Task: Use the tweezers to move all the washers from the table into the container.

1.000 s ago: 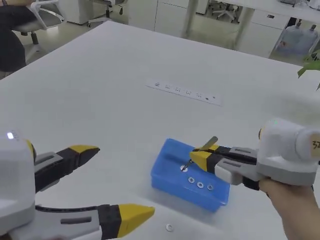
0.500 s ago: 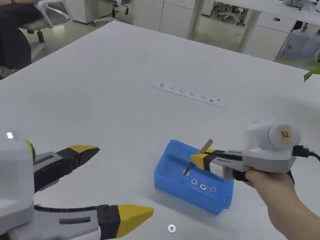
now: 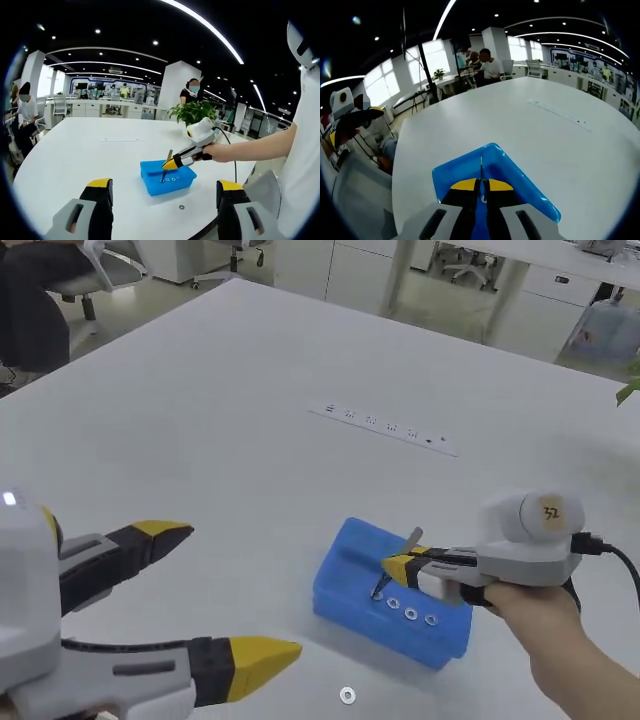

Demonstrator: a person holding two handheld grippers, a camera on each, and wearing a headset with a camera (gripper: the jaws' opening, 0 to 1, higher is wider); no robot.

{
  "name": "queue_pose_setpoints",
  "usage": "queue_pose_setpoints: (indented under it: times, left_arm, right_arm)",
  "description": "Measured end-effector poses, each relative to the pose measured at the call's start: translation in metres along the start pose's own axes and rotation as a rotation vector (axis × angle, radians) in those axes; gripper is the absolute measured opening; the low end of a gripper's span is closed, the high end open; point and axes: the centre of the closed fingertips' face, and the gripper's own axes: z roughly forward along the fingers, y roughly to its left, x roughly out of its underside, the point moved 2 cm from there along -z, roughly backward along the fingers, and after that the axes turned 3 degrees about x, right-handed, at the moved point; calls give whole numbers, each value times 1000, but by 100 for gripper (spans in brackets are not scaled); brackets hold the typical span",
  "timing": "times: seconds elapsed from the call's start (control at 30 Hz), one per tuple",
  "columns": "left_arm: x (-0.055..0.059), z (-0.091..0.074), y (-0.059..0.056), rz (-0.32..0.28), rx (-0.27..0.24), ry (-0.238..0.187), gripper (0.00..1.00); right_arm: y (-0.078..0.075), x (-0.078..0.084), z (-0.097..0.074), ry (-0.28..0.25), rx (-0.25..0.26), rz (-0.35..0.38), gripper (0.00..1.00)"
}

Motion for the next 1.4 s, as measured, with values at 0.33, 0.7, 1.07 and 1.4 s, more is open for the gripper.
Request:
queue_pose_setpoints:
  times: [0.33,0.7,1.07,1.4]
  left_arm:
    - [3,0,-2,2,8,12,87]
    - [4,5,-4,4,29,20,87]
    - [4,11,-8,14,52,31,87]
    - [7,7,-5,8,45,36,87]
  right_arm:
    - [4,-6,-13,-47,12,19,3]
    - [55,-35,-59,-207,-102,-5,3]
    - [102,31,-45,-1,-262,-53,3]
    - [105,50,-37,59,-245,-69,3]
